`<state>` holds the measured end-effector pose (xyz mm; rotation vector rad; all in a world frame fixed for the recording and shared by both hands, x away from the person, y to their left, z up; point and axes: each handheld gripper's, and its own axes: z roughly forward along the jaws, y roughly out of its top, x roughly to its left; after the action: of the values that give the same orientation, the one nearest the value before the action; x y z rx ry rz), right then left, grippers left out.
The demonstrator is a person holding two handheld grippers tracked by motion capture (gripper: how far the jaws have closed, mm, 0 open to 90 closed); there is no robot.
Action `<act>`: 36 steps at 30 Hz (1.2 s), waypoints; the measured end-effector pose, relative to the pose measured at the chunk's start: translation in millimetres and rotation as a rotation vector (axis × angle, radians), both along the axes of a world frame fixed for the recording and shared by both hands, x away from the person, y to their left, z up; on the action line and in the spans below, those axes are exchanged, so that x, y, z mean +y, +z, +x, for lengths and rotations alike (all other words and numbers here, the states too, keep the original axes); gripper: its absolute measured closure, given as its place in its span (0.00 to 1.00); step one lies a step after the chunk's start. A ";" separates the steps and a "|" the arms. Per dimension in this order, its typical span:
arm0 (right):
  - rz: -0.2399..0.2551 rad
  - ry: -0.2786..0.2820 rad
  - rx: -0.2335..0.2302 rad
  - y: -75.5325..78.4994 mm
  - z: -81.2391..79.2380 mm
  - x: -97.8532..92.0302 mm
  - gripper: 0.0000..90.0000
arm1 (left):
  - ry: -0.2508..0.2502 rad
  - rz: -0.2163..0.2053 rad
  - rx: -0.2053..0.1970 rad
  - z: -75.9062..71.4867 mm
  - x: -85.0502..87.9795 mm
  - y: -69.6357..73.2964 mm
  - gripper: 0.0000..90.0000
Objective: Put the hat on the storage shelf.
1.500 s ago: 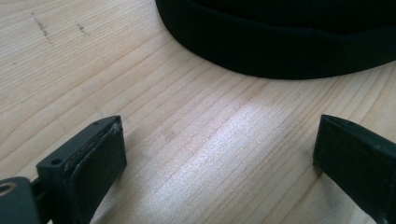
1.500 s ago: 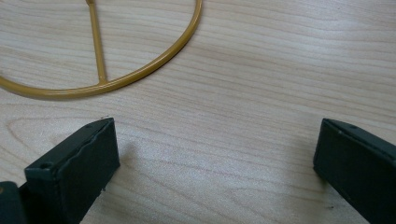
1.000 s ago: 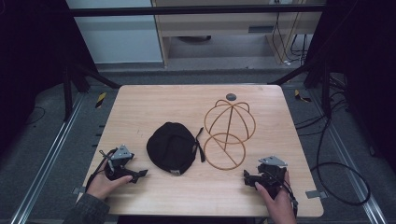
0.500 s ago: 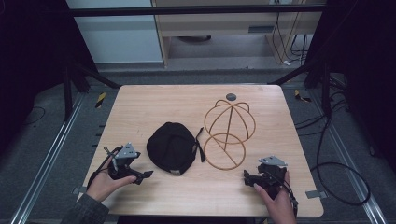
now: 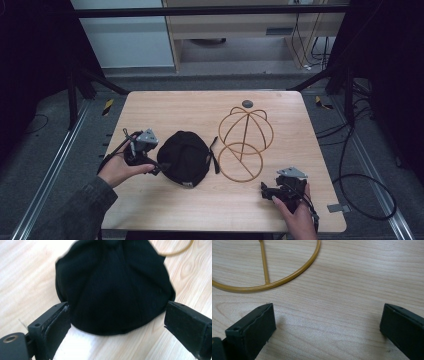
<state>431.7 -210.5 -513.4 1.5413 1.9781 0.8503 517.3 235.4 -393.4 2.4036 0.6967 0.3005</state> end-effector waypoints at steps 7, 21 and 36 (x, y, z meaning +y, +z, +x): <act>0.000 0.000 0.000 0.0 0.0 0.0 0.00 | -0.037 0.065 -0.012 9.8 -23.4 15.7 0.08; 0.000 0.000 0.000 0.0 0.0 0.0 0.00 | -0.048 0.128 -0.014 23.7 -48.0 26.4 0.22; 0.000 0.000 0.000 0.0 0.0 0.0 0.00 | -0.055 0.124 0.029 41.8 -62.9 13.8 0.49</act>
<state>431.6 -210.4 -513.4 1.5416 1.9780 0.8502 559.0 172.5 -379.6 2.5452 0.6406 0.2944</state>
